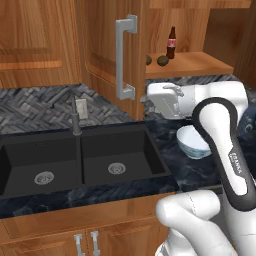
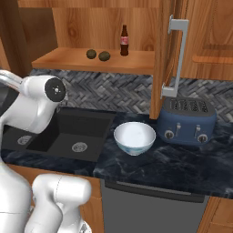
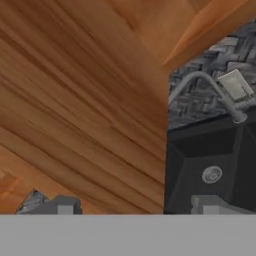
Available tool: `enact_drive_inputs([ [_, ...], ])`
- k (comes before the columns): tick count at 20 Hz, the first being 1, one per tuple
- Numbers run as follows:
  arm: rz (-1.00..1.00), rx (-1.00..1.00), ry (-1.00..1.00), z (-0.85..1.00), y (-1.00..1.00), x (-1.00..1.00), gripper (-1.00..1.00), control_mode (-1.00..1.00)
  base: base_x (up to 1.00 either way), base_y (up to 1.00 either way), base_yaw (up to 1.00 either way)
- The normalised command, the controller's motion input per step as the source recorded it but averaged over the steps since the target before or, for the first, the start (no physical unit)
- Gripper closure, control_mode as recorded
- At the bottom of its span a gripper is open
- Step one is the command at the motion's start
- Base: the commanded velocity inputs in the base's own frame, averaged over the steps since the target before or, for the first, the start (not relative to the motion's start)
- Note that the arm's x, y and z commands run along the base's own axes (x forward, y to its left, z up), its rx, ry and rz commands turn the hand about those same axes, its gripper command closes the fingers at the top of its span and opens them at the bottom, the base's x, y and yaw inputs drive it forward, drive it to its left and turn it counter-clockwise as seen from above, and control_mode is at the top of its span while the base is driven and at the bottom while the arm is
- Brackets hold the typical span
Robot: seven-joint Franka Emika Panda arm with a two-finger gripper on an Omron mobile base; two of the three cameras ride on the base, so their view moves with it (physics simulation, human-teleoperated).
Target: Open the cabinet. Pick the kiwi and kiwi from the cabinet and place them into the bowl. Then close the cabinet.
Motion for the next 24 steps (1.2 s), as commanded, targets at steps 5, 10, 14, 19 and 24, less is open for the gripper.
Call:
enact_drive_inputs([
  [5, 0.07, 0.03, 0.0, -0.3, 0.86, 0.59, -1.0, -1.0, 0.0, 0.0, 0.0],
  [10, 0.02, 0.0, 0.0, -0.28, 0.7, 0.46, -1.0, -1.0, 0.0, 0.0, 0.0],
  [14, -0.05, 0.03, -0.09, 0.23, -0.45, -0.26, -1.0, -1.0, 0.0, 0.0, 0.0],
  [19, -0.16, 0.0, -0.16, 0.28, -1.0, -0.76, -1.0, -1.0, 0.0, 0.0, 0.0],
  [24, -0.23, -0.02, -0.07, 0.18, -0.98, -0.65, -1.0, -1.0, 0.0, 0.0, 0.0],
])
